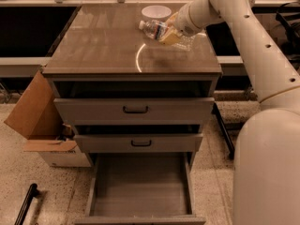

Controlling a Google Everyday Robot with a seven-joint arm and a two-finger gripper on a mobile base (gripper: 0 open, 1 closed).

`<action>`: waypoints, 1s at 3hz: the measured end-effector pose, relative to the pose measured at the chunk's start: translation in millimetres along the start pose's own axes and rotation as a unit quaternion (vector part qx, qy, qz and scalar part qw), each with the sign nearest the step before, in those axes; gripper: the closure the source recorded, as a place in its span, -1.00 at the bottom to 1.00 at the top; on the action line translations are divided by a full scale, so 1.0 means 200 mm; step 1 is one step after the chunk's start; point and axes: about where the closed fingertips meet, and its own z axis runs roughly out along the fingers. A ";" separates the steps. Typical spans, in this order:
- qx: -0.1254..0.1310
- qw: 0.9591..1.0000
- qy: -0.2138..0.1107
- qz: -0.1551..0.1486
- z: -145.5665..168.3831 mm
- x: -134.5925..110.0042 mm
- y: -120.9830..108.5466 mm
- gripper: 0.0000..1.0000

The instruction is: Pick water bottle from bottom drawer and place on counter

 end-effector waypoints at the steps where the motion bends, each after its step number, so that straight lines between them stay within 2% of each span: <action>1: 0.001 1.000 0.013 0.024 0.03 0.05 -0.03 -0.77; 2: 0.011 0.999 0.025 0.046 0.04 0.12 -0.06 -1.00; 3: 0.027 0.998 0.023 0.057 0.00 0.15 -0.09 -1.00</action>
Offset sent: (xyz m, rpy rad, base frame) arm 0.0232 -0.0360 -0.0152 0.0131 0.0626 -0.1685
